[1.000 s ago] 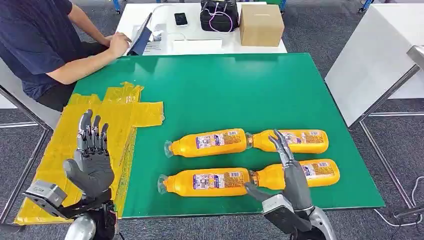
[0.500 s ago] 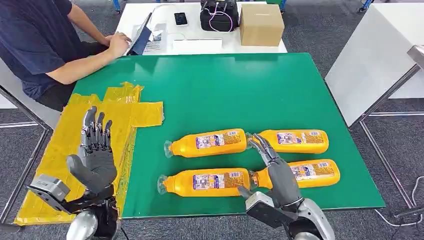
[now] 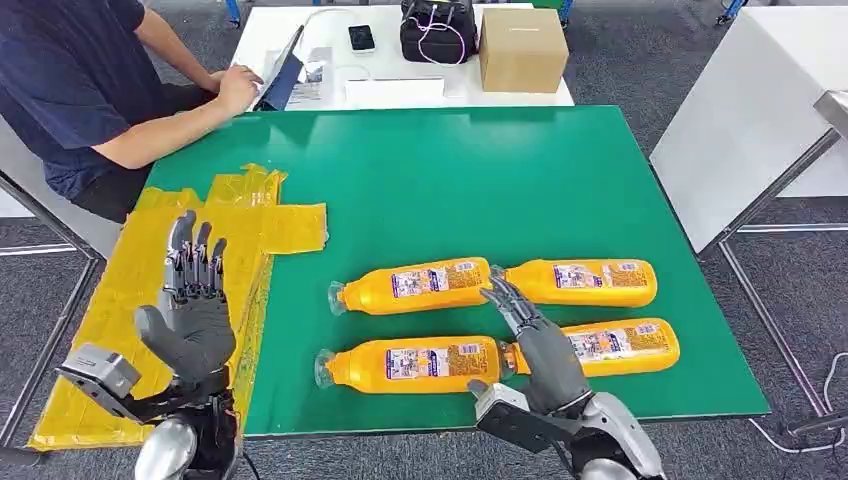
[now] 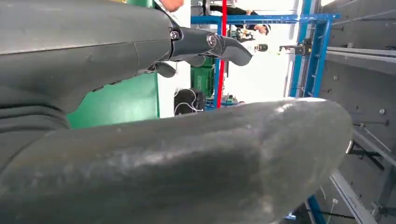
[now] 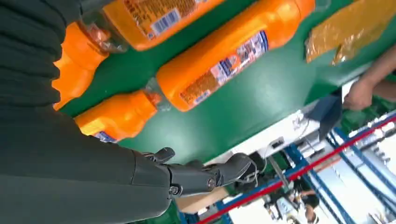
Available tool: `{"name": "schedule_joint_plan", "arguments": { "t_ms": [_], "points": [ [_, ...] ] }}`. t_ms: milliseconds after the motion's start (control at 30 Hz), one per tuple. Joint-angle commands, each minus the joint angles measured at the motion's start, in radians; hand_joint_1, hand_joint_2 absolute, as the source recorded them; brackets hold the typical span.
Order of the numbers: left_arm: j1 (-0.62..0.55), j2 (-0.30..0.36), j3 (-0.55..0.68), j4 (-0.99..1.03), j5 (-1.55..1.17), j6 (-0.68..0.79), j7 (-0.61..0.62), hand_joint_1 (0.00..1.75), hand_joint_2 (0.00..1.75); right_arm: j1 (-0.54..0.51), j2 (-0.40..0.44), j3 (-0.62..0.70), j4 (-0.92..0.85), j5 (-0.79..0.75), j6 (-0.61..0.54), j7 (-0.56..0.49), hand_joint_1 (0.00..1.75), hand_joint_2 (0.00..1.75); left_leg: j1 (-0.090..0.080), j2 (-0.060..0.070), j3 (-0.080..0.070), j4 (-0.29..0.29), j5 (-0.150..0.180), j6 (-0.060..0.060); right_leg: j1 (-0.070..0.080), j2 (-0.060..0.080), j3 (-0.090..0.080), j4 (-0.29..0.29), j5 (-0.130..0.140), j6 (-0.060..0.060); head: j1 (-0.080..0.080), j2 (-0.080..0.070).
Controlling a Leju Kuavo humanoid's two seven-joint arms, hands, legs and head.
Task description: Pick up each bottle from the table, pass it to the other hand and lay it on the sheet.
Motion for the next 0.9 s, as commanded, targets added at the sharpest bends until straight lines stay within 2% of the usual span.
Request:
{"name": "schedule_joint_plan", "arguments": {
  "t_ms": [33, 167, 200, 233, 333, 667, 700, 767, 900],
  "points": [
    [-0.052, 0.026, -0.035, 0.091, 0.017, -0.009, 0.003, 0.0, 0.0, -0.126, -0.029, 0.123, 0.164, -0.021, 0.066, 0.047, 0.0, 1.75, 0.0, 0.002, 0.005, -0.001, -0.001, -0.001, 0.0, 0.001, 0.005, -0.002, -0.001, 0.0, 0.0, 0.0],
    [-0.061, 0.028, -0.039, 0.102, 0.024, -0.013, 0.001, 0.0, 0.0, -0.173, -0.02, 0.16, 0.217, -0.027, 0.09, 0.063, 0.0, 1.75, 0.0, 0.002, 0.007, -0.001, -0.002, -0.001, 0.0, 0.002, 0.007, -0.002, -0.001, 0.0, 0.0, 0.0],
    [-0.066, 0.03, -0.042, 0.109, 0.028, -0.017, 0.0, 0.0, 0.0, -0.225, -0.013, 0.201, 0.253, -0.032, 0.131, 0.082, 0.0, 1.75, 0.0, 0.003, 0.01, -0.002, -0.003, -0.001, 0.001, 0.002, 0.011, -0.003, -0.002, -0.001, 0.0, 0.0],
    [-0.07, 0.031, -0.043, 0.114, 0.029, -0.017, 0.0, 0.0, 0.0, -0.259, 0.008, 0.22, 0.291, -0.029, 0.131, 0.09, 0.0, 1.75, 0.0, 0.004, 0.004, -0.001, -0.001, -0.001, 0.0, 0.003, 0.004, -0.002, 0.0, 0.0, 0.0, 0.0],
    [-0.076, 0.03, -0.045, 0.118, 0.031, -0.017, 0.0, 0.0, 0.0, -0.306, 0.04, 0.257, 0.354, -0.022, 0.134, 0.107, 0.0, 1.75, 0.0, 0.004, 0.004, -0.001, -0.001, -0.001, 0.0, 0.003, 0.004, -0.001, 0.0, -0.001, 0.0, 0.0],
    [-0.082, 0.031, -0.043, 0.122, 0.029, -0.013, 0.0, 0.0, 0.0, -0.373, 0.06, 0.355, 0.442, 0.033, 0.131, 0.152, 0.0, 1.75, 0.0, 0.002, 0.003, -0.001, 0.0, 0.0, 0.0, 0.002, 0.003, -0.001, 0.0, 0.0, 0.0, 0.0],
    [-0.082, 0.03, -0.044, 0.122, 0.029, -0.012, 0.0, 0.0, 0.0, -0.382, 0.068, 0.367, 0.455, 0.034, 0.132, 0.152, 0.0, 1.75, 0.001, 0.004, 0.011, -0.001, -0.003, -0.001, 0.001, 0.003, 0.011, -0.002, -0.002, -0.001, 0.0, 0.0],
    [-0.085, 0.03, -0.045, 0.125, 0.028, -0.012, 0.0, 0.0, 0.0, -0.393, 0.075, 0.384, 0.474, 0.038, 0.133, 0.153, 0.0, 1.75, 0.0, 0.001, 0.003, -0.001, 0.0, 0.0, 0.0, 0.001, 0.003, -0.001, 0.0, 0.0, 0.0, 0.0],
    [-0.085, 0.03, -0.045, 0.125, 0.028, -0.012, 0.0, 0.0, 0.0, -0.393, 0.075, 0.384, 0.474, 0.038, 0.133, 0.153, 0.0, 1.75, 0.0, 0.002, 0.005, -0.001, -0.001, 0.0, 0.0, 0.001, 0.005, -0.001, -0.001, 0.0, 0.0, 0.0]
  ]
}}
